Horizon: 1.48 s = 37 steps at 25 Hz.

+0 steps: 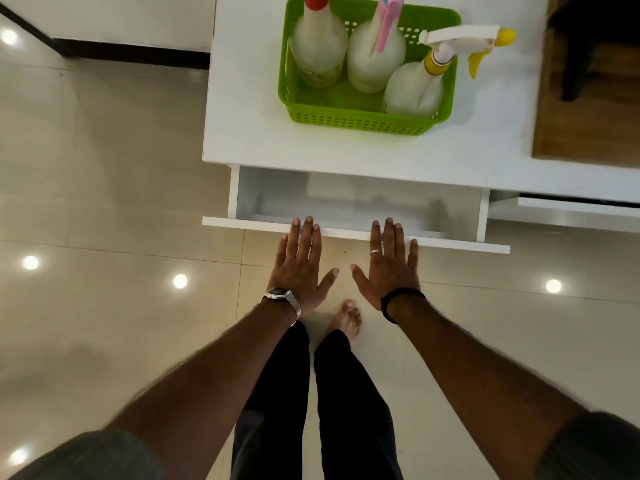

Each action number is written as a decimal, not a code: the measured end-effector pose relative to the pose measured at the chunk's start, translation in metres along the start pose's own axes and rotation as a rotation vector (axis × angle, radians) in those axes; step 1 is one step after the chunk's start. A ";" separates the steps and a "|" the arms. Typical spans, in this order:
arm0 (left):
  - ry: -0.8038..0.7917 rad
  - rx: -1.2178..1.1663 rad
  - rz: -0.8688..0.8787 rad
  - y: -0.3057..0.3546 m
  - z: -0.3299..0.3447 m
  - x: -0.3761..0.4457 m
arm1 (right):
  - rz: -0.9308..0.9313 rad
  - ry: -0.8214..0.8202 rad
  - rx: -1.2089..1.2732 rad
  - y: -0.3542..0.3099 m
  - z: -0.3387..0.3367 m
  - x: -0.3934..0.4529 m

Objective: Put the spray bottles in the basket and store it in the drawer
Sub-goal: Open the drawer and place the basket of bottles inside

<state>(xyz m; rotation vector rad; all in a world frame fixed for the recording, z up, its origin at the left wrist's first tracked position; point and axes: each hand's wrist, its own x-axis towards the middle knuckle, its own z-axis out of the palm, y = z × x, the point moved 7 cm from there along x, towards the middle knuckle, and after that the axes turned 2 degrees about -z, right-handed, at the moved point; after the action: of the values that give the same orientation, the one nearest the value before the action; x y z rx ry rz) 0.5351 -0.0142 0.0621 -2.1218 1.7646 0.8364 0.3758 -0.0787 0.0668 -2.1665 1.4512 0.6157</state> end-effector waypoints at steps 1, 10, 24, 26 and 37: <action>-0.006 -0.001 -0.004 0.001 0.004 -0.008 | -0.003 0.004 0.005 -0.001 0.004 -0.007; -0.086 -0.036 -0.031 0.008 0.041 -0.076 | -0.006 -0.049 0.094 -0.009 0.044 -0.073; -0.190 -0.038 -0.095 0.018 0.085 -0.151 | 0.030 -0.209 0.096 -0.014 0.095 -0.148; -0.196 -0.039 -0.094 0.019 0.087 -0.159 | 0.032 -0.224 0.103 -0.014 0.102 -0.156; -0.259 -0.042 -0.104 0.022 0.107 -0.189 | 0.031 -0.256 0.095 -0.015 0.125 -0.186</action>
<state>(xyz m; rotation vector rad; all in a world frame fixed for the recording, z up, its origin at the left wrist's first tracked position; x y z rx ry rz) 0.4676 0.1918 0.0889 -2.0057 1.5056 1.0733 0.3122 0.1369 0.0797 -1.9165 1.3505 0.7877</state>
